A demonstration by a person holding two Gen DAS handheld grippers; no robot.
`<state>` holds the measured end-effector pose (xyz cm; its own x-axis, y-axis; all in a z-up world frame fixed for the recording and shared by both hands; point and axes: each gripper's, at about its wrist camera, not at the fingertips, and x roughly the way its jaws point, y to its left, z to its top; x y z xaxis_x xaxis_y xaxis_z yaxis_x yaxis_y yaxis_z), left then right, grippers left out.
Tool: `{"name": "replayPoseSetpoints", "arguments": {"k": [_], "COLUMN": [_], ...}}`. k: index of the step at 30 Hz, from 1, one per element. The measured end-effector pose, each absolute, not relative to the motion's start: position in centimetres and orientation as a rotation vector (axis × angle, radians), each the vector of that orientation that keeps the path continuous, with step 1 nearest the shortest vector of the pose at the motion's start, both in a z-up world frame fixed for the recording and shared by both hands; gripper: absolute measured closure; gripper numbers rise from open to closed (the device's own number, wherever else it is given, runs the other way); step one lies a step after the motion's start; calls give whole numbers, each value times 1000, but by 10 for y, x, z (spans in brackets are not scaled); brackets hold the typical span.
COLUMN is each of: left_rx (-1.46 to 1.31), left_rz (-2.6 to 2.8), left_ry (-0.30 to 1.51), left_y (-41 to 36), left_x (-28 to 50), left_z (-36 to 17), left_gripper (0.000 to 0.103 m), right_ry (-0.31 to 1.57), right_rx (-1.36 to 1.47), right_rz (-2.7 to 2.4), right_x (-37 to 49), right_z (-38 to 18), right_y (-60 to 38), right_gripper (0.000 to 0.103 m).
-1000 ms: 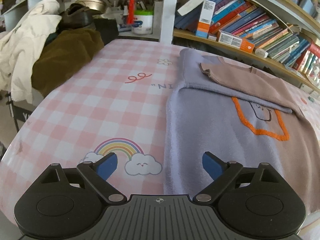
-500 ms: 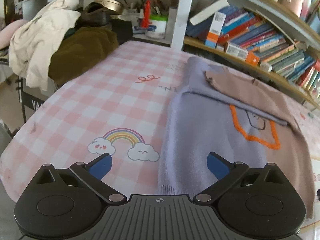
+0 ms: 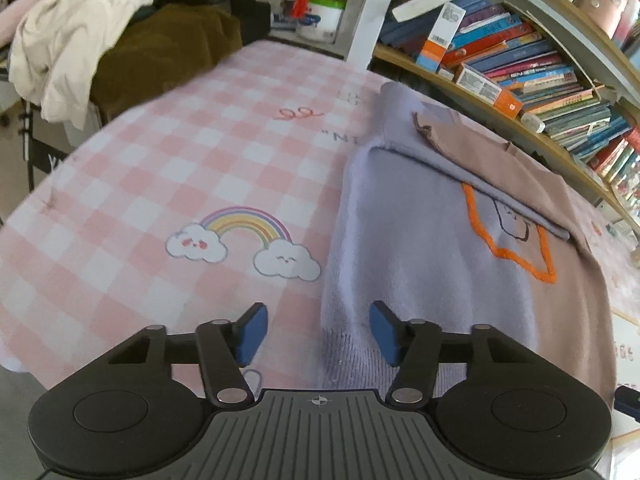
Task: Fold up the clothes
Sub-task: 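Withdraw the right gripper and bring both grippers to the sweater side edges, then grasp the pink side edge with the right gripper while the left gripper grasps the lavender side edge, then lift both side edges and fold them in toward the sweater's center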
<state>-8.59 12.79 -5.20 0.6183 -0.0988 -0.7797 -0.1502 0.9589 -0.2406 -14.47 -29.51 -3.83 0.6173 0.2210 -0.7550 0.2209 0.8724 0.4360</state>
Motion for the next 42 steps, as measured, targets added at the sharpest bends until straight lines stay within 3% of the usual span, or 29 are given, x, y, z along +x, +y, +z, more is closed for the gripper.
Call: {"name": "replayPoseSetpoints", "arguments": {"k": [6,7,9,11,15,21,26,32,34,36,41,42], "left_rx": [-299,-298,-299,-286,-267,-222,-247,-302,-317,-326,-325,-330], "left_rz": [28,26,12,10,16,-81,-91,-81,-78,-86,-98,-99], "left_ry": [911,912,917,920,924,876,931,956,966,967,966,965], "left_y": [127,126,123,119,112,93,96,107,109,110,110,110], "left_x": [-78,-78,-76,-74,-71,-73,-66,-72,-73,-74,-76,-76], "left_z": [-53,-53,-53,-53,-52,-30,-41,-49,-51,-52,-51,-51], "left_gripper": [60,61,74,78,97,98,96,90,81,72,71,72], "right_ry": [927,929,935,940,947,871,892,956,971,970,967,970], "right_rx": [471,465,457,450,440,463,451,503,514,534,572,579], "right_rz": [21,26,34,39,38,122,153,110,97,94,96,100], "right_x": [-136,-135,-131,-128,-124,-124,-115,-118,-119,-120,-119,-119], "right_z": [-38,-39,-39,-40,-39,-17,-17,-33,-38,-41,-42,-43], "right_y": [-282,-280,-277,-274,-271,-262,-254,-264,-266,-269,-273,-273], "right_gripper": [75,80,86,87,91,93,93,80,77,77,78,85]}}
